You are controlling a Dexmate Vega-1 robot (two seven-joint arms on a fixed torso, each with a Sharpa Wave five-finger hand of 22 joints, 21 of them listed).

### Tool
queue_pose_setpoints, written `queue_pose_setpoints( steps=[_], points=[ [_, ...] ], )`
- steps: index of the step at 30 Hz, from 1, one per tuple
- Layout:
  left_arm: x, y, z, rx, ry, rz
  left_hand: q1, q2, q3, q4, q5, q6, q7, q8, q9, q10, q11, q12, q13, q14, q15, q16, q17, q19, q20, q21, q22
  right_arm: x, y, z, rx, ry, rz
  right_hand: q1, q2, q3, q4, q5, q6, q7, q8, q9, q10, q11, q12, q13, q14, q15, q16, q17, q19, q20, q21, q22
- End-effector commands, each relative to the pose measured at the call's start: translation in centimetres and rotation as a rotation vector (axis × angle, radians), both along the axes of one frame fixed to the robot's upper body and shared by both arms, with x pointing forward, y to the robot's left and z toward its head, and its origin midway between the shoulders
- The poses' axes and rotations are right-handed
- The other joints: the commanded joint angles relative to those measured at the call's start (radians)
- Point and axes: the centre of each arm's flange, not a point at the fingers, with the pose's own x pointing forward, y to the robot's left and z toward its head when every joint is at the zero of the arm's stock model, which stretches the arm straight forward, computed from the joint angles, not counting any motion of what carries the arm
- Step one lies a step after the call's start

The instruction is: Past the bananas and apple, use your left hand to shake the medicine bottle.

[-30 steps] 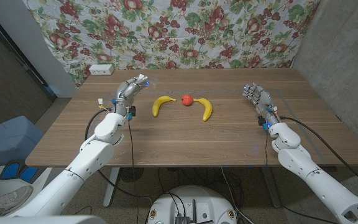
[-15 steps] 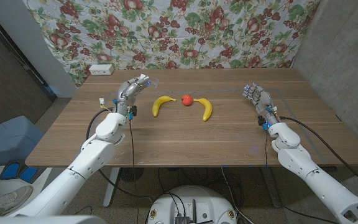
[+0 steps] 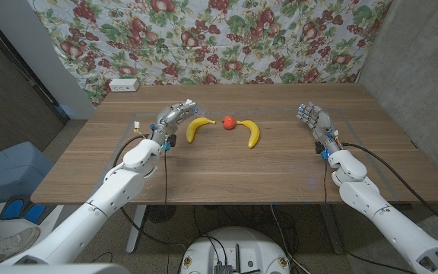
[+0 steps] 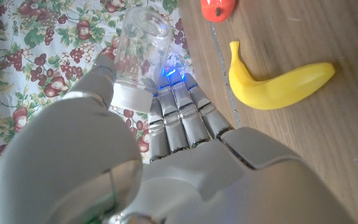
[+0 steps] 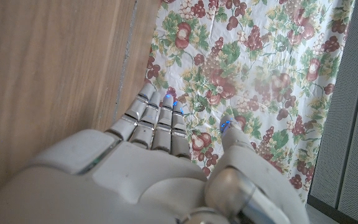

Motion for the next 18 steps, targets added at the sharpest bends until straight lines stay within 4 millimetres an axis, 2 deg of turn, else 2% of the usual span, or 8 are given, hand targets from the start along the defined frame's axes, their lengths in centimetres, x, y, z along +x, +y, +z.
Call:
queue_pose_setpoints(
  steps=[1, 10, 18],
  points=[
    [0.8, -1.6, -1.1, 0.049, 0.06, -0.072, 0.193, 0.198, 0.006, 0.003, 0.006, 0.105, -0.045, 0.002, 0.032, 0.212, -0.186, 0.005, 0.128, 0.007, -0.158, -0.004, 0.002, -0.002, -0.012, 0.004, 0.003, 0.2, 0.1, 0.1, 0.003, 0.0, 0.003, -0.002, -0.003, 0.002, -0.004, 0.007, 0.007, 0.0, 0.005, 0.005, 0.002, -0.002, 0.008, 0.001, 0.004, -0.003, 0.004, 0.002, 0.008, 0.0, -0.001, 0.005],
    [0.8, -1.6, -0.9, 0.047, 0.051, -0.064, 0.193, 0.199, 0.007, 0.004, 0.007, 0.103, -0.045, 0.0, 0.034, 0.212, -0.188, 0.004, 0.13, 0.006, -0.158, -0.005, 0.002, -0.003, -0.013, 0.005, 0.003, 0.1, -0.1, 0.0, 0.002, -0.001, 0.002, -0.001, -0.003, 0.002, -0.005, 0.007, 0.007, -0.001, 0.005, 0.005, 0.003, -0.001, 0.008, 0.001, 0.004, -0.003, 0.003, 0.002, 0.01, 0.0, -0.004, 0.005],
    [0.4, -0.6, -0.3, 0.02, 0.018, -0.019, 0.195, 0.198, 0.006, 0.002, 0.007, 0.104, -0.046, -0.001, 0.034, 0.214, -0.189, 0.002, 0.13, 0.008, -0.159, -0.004, 0.003, -0.002, -0.015, 0.006, 0.003, 0.1, -0.1, 0.0, -0.003, -0.003, 0.004, 0.0, -0.003, 0.003, -0.005, 0.007, 0.007, -0.001, 0.005, 0.005, 0.002, -0.002, 0.008, 0.001, 0.003, -0.003, 0.003, 0.002, 0.011, 0.0, -0.007, 0.005]
  ],
)
